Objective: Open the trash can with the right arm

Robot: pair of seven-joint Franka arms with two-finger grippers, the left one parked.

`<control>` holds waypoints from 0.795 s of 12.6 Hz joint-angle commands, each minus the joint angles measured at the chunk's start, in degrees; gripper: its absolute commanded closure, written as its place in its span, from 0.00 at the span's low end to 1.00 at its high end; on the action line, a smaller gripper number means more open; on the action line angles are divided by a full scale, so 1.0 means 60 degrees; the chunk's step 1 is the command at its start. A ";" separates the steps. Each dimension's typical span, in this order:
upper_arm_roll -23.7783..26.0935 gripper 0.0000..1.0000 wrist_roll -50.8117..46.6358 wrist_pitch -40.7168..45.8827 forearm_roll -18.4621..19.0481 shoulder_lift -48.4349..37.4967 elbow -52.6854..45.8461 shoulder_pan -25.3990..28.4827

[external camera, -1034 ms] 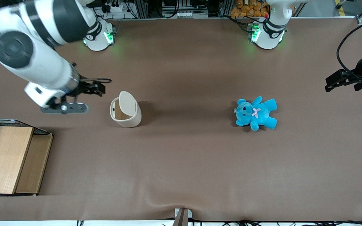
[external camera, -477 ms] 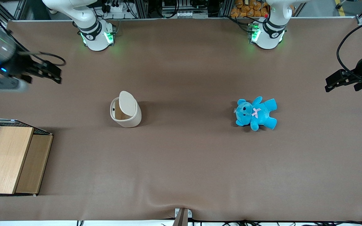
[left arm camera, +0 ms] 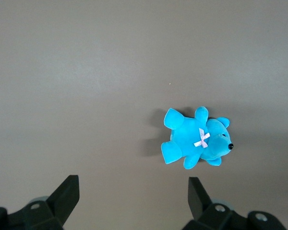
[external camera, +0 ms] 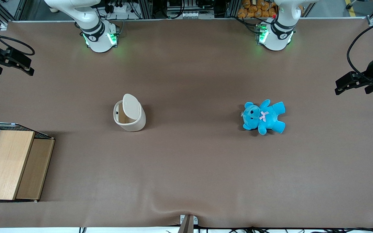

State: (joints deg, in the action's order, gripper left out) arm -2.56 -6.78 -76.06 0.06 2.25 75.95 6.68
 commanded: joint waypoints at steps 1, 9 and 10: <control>0.0119 0.00 0.0717 -0.0184 -0.0038 -0.0579 0.0802 -0.0452; 0.0105 0.00 0.1042 -0.1254 -0.0053 -0.1781 0.2692 -0.0600; 0.0105 0.00 0.1042 -0.1327 -0.0053 -0.1810 0.2766 -0.0600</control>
State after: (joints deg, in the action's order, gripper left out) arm -2.54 -1.50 -82.29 0.03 -5.92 89.05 3.97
